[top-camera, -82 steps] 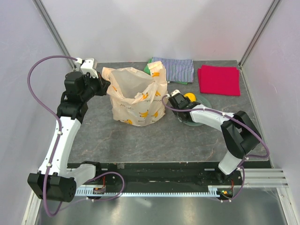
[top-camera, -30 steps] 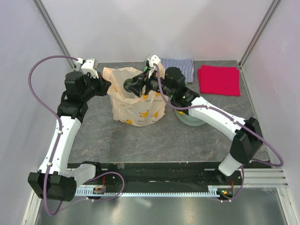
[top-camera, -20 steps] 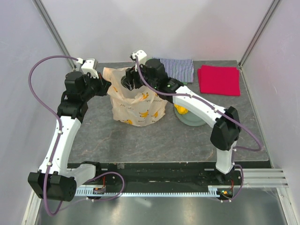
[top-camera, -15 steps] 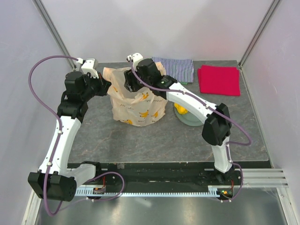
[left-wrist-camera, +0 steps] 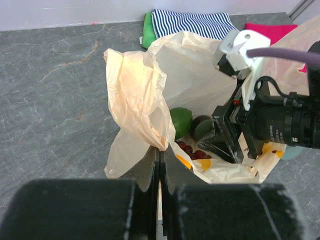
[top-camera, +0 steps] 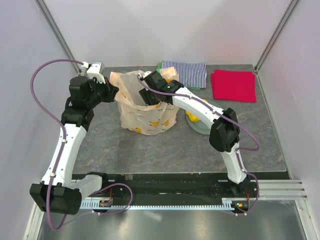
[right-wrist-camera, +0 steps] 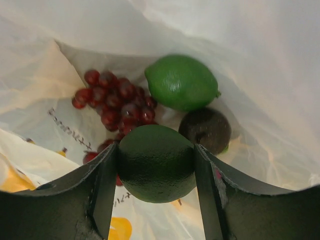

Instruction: Place the fruits into the plastic bag

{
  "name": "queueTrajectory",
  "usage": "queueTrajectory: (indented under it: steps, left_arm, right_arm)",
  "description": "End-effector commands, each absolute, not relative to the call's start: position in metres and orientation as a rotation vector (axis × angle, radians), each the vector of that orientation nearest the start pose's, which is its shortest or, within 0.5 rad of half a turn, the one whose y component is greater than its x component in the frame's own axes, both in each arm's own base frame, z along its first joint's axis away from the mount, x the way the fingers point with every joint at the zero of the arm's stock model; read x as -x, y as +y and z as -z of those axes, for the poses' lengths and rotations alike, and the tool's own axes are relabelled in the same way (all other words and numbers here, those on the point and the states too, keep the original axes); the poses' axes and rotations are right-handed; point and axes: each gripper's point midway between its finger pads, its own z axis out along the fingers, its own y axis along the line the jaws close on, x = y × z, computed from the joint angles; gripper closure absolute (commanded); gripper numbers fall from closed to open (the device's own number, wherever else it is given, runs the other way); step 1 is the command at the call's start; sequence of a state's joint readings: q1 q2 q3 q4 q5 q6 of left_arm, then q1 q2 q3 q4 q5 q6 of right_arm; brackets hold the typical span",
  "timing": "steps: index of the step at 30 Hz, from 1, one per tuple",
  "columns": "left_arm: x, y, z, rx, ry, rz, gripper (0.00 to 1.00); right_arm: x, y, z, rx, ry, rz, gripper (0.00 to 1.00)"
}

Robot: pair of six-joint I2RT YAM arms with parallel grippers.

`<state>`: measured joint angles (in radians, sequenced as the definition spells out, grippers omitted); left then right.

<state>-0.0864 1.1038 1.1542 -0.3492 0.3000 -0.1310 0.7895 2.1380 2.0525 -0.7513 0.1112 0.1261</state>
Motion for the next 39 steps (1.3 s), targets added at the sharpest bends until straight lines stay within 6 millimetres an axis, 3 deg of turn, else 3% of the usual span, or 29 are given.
queueTrajectory:
  steps: [1,8,11,15,18,22,25,29,32,36,39]
  left_arm:
    - [-0.357,-0.090,-0.315,-0.210,1.842,0.429,0.98]
    - [-0.357,-0.088,-0.314,-0.203,1.844,0.415,0.98]
    - [-0.356,-0.089,-0.316,-0.208,1.840,0.421,0.98]
    - [-0.356,-0.089,-0.316,-0.207,1.840,0.422,0.99]
    - [-0.357,-0.089,-0.314,-0.207,1.845,0.420,0.98]
    - [-0.357,-0.089,-0.314,-0.207,1.846,0.421,0.98]
    - [-0.357,-0.088,-0.314,-0.204,1.847,0.420,0.99]
    - [-0.357,-0.088,-0.315,-0.205,1.844,0.420,0.99]
    - [-0.357,-0.089,-0.314,-0.205,1.847,0.422,0.98]
    - [-0.357,-0.088,-0.314,-0.206,1.845,0.419,0.98]
    - [-0.358,-0.088,-0.313,-0.206,1.846,0.417,0.98]
  right_arm:
    - [-0.381,0.363,-0.163,0.755,2.360,-0.271,1.00]
    - [-0.374,0.354,-0.125,0.785,2.457,-0.259,0.98]
    - [-0.375,0.352,-0.120,0.780,2.470,-0.255,0.87]
    - [-0.376,0.354,-0.125,0.772,2.453,-0.265,0.62]
    - [-0.377,0.355,-0.128,0.765,2.441,-0.276,0.49]
    - [-0.378,0.356,-0.130,0.760,2.428,-0.294,0.38]
    - [-0.378,0.357,-0.132,0.760,2.416,-0.309,0.34]
    - [-0.381,0.363,-0.144,0.746,2.366,-0.351,0.31]
    - [-0.384,0.370,-0.166,0.735,2.305,-0.410,0.29]
    - [-0.391,0.378,-0.194,0.718,2.225,-0.452,0.18]
    - [-0.388,0.386,-0.223,0.721,2.126,-0.538,0.18]
